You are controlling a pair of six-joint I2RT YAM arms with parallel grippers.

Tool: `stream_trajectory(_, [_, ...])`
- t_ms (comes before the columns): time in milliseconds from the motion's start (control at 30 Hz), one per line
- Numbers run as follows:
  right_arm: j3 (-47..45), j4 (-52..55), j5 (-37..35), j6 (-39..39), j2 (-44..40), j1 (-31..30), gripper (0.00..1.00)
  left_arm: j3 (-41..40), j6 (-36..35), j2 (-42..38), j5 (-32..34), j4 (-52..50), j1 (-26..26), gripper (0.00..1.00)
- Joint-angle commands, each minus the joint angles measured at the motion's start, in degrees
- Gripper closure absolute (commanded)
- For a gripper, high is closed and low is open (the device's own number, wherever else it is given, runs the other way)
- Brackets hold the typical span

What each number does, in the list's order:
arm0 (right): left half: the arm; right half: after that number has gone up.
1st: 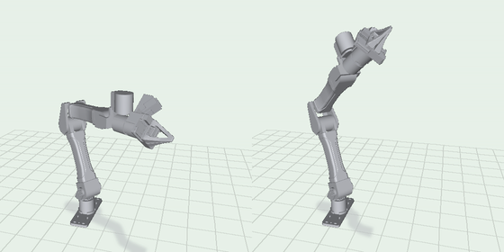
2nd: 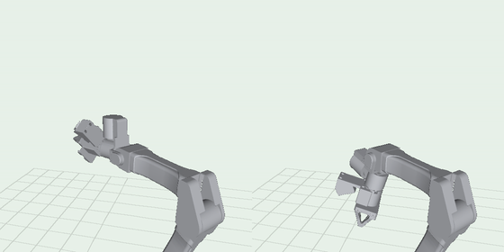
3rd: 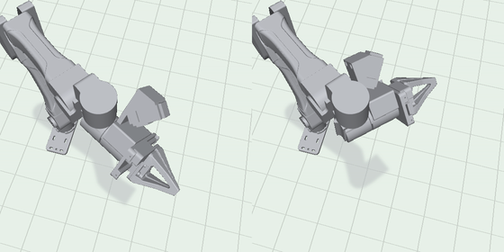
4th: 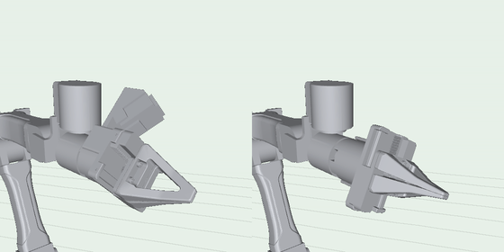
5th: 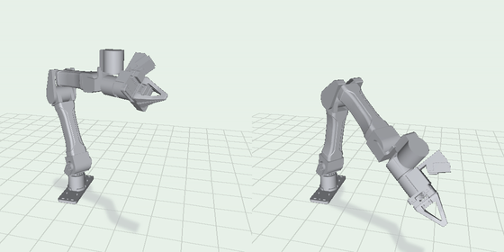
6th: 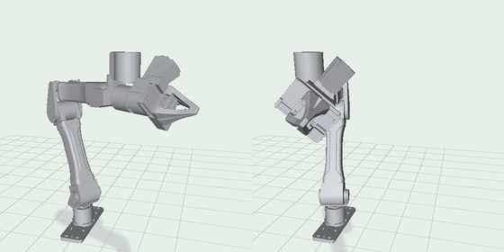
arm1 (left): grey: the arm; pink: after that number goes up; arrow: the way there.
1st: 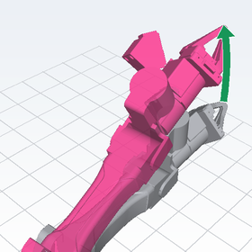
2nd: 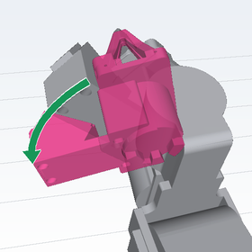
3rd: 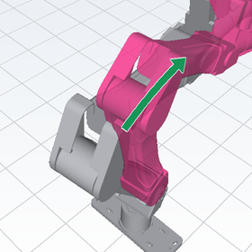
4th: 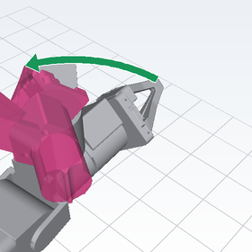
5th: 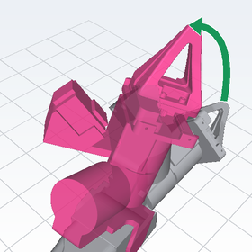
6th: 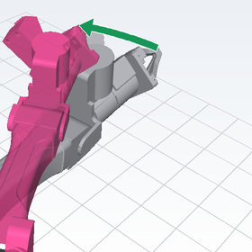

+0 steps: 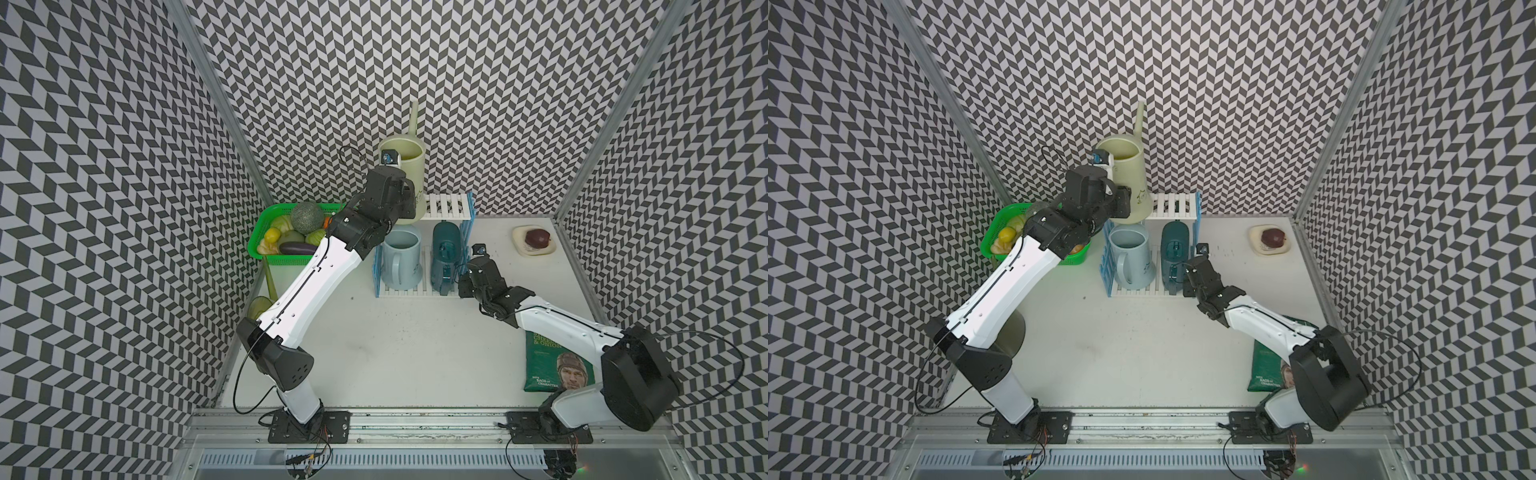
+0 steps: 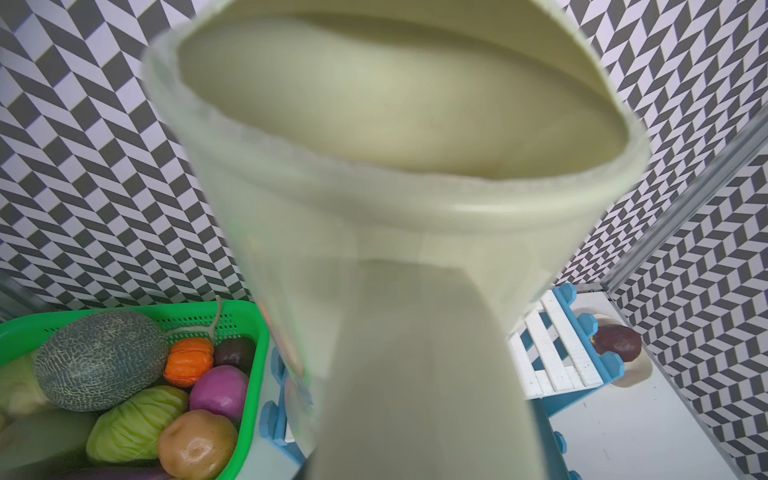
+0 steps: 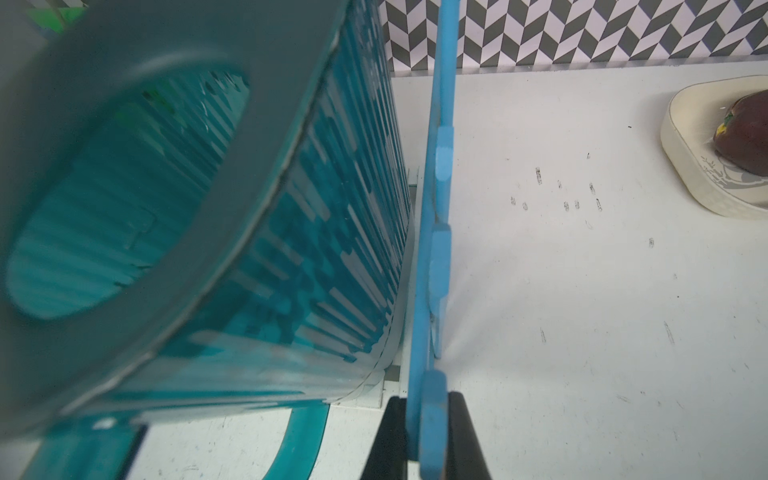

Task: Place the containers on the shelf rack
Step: 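Place the container on the shelf.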

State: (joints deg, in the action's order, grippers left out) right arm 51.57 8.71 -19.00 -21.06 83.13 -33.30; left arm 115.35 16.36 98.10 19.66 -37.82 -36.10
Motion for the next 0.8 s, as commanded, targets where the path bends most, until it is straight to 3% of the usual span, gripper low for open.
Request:
stream_trajectory(0, [0.3, -2.4, 3.5, -2.8, -2.5, -0.7, 0.95, 2.4, 1.0, 0.7, -2.1, -0.1, -0.2, 0.51])
stream_trajectory(767, [0.1, -2.3, 3.6, -3.0, -3.1, -0.7, 0.95, 1.9, 1.6, 0.0, -5.5, -0.1, -0.2, 0.44])
